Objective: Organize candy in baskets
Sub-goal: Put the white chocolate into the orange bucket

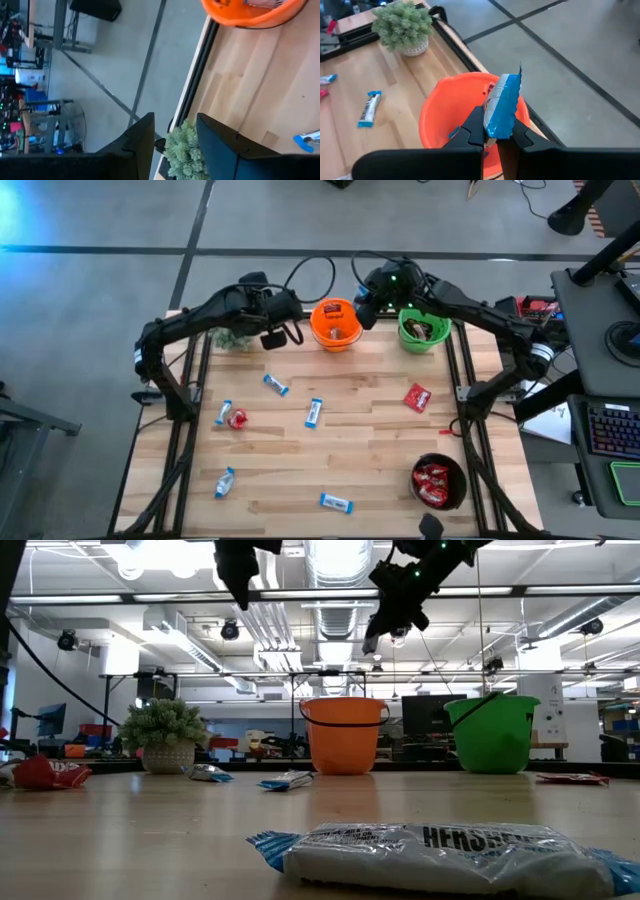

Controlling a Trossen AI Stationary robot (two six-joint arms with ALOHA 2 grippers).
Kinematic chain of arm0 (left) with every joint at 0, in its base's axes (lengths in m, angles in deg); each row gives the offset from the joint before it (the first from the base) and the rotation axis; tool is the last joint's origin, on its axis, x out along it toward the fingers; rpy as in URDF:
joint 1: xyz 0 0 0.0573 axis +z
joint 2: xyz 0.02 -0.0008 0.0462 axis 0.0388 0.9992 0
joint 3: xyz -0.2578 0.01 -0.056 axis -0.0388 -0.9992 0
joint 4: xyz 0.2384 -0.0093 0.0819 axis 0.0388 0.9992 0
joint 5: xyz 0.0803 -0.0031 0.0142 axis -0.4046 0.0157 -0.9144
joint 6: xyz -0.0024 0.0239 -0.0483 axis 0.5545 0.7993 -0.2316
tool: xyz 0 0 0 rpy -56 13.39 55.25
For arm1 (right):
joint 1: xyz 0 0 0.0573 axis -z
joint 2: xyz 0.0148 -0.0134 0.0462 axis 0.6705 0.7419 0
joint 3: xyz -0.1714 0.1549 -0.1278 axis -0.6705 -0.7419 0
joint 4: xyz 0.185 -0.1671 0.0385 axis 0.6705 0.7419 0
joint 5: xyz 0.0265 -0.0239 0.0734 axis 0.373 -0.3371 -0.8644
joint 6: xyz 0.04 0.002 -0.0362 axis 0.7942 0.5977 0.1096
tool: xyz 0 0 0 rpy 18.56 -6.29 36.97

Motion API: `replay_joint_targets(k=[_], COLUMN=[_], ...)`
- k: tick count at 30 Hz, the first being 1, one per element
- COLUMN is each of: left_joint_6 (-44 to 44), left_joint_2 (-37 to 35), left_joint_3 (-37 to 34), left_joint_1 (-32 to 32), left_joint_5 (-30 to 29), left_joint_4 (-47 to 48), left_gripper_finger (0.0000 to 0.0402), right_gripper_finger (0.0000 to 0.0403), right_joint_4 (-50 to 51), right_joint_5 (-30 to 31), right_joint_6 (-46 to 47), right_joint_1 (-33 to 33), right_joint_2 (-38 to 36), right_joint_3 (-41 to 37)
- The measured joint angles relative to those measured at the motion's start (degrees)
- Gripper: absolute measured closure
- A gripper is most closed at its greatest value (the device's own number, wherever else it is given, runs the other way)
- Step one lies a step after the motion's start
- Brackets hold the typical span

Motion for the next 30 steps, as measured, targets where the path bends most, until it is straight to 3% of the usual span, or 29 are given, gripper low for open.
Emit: replay_joint_targets(k=[19, 26, 30], left_joint_6=[-0.20, 0.14, 0.46], left_joint_2=[0.00, 0.00, 0.00], left_joint_3=[0.00, 0.00, 0.00], left_joint_1=[2.46, 2.46, 2.46], left_joint_5=[-0.03, 0.04, 0.06], left_joint_4=[-0.28, -0.28, -0.28], left_gripper_finger=[0.0273, 0.0273, 0.0273], right_gripper_finger=[0.0387, 0.0326, 0.0288], right_joint_4=[-3.93, -6.71, -7.44], right_joint_5=[-3.75, -3.86, -7.25], right_joint_6=[0.41, 1.30, 3.64], right_joint_1=[1.22, 1.17, 1.20], right_joint_2=[7.65, 7.35, 7.25], right_joint_3=[-0.07, -0.07, -0.07])
